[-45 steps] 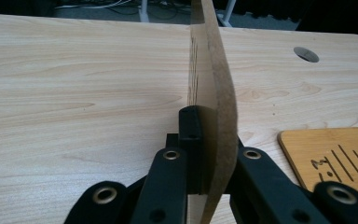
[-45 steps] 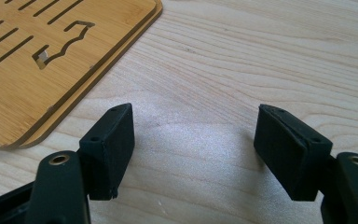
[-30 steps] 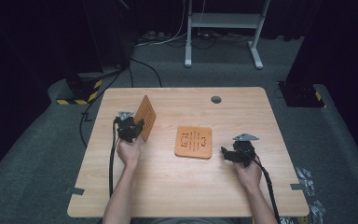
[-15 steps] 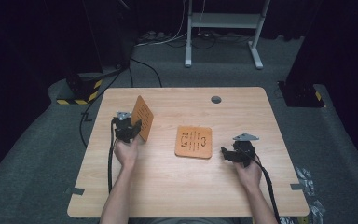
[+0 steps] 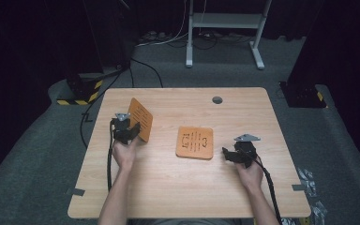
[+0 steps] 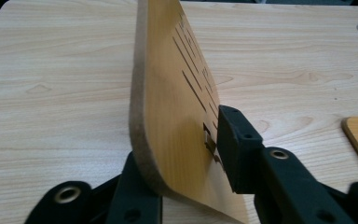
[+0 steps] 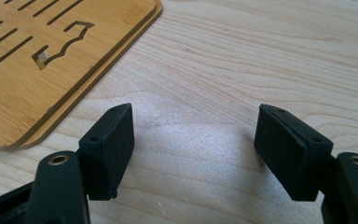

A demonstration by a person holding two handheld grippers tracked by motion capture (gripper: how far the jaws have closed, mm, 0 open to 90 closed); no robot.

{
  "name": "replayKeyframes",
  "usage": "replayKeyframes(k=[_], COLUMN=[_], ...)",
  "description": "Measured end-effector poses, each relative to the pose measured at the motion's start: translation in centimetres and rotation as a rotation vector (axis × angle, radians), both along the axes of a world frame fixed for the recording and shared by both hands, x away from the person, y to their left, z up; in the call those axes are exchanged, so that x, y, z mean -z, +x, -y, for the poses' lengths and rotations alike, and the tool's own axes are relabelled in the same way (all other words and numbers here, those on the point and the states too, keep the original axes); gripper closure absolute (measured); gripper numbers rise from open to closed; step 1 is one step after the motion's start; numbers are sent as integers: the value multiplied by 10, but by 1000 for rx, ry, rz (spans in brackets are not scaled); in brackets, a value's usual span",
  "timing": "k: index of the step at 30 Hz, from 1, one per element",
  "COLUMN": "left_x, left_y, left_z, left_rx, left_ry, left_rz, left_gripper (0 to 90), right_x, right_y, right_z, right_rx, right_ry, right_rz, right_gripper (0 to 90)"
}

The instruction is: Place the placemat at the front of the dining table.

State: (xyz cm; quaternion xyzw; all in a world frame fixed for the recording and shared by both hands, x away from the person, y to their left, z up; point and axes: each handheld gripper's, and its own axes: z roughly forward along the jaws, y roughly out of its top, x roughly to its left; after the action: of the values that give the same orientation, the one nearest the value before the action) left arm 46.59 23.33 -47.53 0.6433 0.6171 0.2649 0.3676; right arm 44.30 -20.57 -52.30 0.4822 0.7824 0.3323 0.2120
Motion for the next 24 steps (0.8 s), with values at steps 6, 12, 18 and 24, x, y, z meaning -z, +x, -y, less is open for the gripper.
replayKeyframes(k=[6, 12, 18, 24], left_x=[2, 4, 7, 9], left_y=[1, 3, 5, 8], left_z=[-4, -3, -2, -3], left_rx=[-1, 1, -13, -23], left_ry=[15, 48, 42, 28], left_rz=[-17, -50, -70, -95], left_gripper=[639, 559, 502, 396], right_x=[0, 0, 0, 0], right_y=[0, 0, 0, 0], right_z=[0, 0, 0, 0], right_rx=[0, 0, 0, 0], right_ry=[0, 0, -1, -1], right_rz=[0, 0, 1, 0], right_gripper=[285, 285, 285, 285])
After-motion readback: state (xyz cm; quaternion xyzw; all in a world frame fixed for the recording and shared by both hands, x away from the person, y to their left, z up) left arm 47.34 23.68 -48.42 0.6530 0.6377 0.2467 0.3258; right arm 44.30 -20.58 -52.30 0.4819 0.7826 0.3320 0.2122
